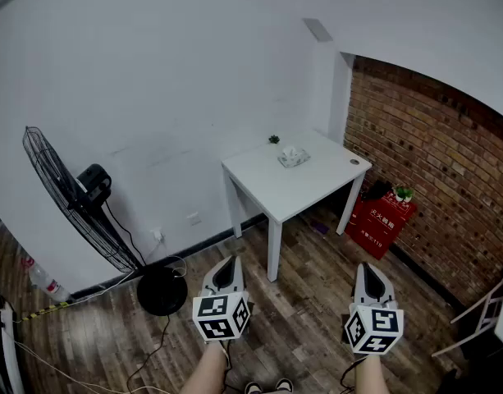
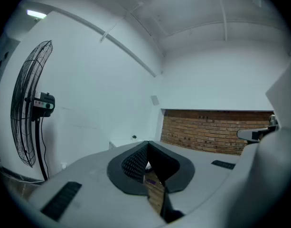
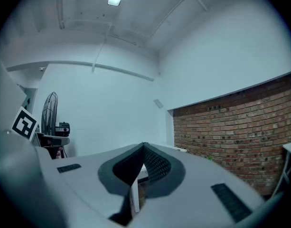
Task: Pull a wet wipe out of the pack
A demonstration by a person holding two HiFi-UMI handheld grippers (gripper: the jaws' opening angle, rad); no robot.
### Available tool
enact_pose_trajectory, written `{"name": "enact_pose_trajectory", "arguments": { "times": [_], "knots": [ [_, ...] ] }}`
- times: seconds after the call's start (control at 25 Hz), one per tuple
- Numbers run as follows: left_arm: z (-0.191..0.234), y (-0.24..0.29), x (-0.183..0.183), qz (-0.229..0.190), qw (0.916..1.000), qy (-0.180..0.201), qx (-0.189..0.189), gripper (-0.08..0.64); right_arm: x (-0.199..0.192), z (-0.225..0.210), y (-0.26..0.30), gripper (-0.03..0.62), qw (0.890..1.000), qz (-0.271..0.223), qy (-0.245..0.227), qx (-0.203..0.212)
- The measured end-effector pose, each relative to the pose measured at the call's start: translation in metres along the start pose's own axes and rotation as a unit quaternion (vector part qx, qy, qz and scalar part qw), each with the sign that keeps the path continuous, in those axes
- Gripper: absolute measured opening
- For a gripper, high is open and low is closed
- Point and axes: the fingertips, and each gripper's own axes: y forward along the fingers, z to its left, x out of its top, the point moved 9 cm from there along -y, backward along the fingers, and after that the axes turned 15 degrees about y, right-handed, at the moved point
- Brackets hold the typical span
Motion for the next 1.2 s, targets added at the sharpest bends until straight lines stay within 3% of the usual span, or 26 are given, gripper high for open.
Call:
{"name": "enact_pose_trajectory", "arguments": {
  "times": [0.56,1.2],
  "knots": [
    [0.006,0.004,-0.006,0.007,1.0000,-0.003,0.001,0.000,-0.009,0.004,0.010,0.002,1.000,0.010,0.020,0.014],
    [-0.005,0.024,-0.013,0.023,0.9997,-0.002,0.011,0.000,-0.009,-0.015,0.029,0.132,0.999,0.013,0.030,0.025]
  ]
}}
